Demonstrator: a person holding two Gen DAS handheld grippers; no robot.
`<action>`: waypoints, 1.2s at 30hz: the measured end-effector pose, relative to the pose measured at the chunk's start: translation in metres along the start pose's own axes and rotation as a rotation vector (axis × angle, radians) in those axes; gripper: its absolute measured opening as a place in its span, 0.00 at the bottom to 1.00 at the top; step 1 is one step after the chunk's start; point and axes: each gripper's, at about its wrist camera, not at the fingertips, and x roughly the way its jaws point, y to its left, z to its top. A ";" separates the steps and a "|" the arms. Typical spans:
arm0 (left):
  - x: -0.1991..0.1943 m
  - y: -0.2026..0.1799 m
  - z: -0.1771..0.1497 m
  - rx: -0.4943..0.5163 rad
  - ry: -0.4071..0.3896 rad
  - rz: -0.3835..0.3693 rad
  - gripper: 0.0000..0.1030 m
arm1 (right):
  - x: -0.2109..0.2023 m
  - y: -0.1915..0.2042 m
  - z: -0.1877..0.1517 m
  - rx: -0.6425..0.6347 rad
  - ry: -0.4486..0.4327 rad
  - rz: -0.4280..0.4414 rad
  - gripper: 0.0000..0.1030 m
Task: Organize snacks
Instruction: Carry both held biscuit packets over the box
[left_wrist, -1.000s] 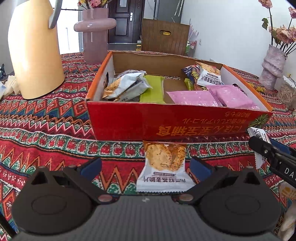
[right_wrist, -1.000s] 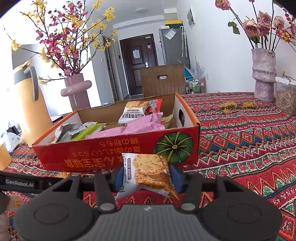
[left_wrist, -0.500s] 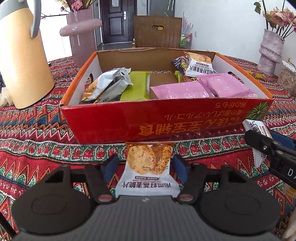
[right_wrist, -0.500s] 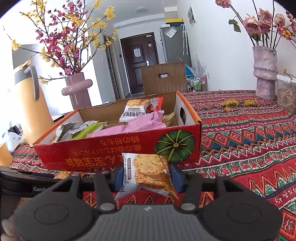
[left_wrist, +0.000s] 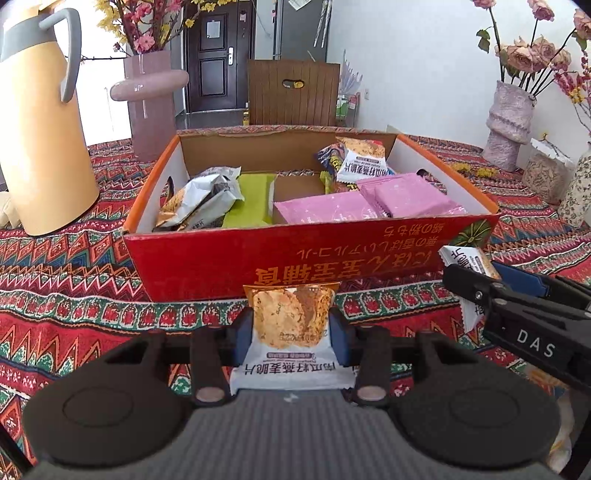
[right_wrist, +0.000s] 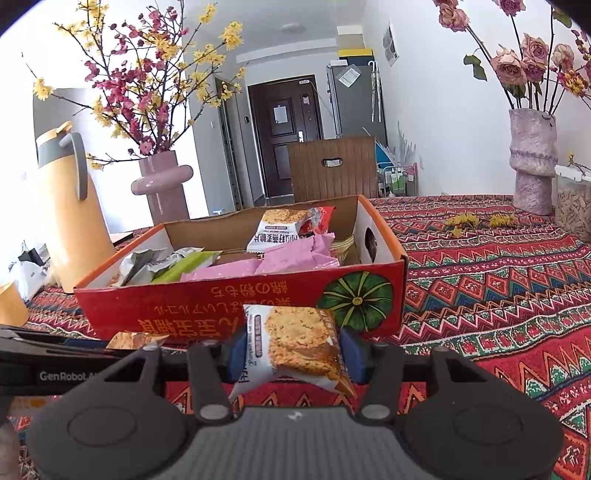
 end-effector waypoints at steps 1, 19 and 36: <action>-0.004 0.000 0.001 0.000 -0.011 -0.007 0.42 | -0.003 0.001 0.001 -0.003 -0.008 0.002 0.50; -0.032 0.023 0.058 -0.052 -0.195 0.037 0.42 | -0.003 0.017 0.067 -0.051 -0.147 0.035 0.50; 0.024 0.052 0.080 -0.146 -0.196 0.086 0.42 | 0.056 0.023 0.081 -0.034 -0.162 -0.026 0.50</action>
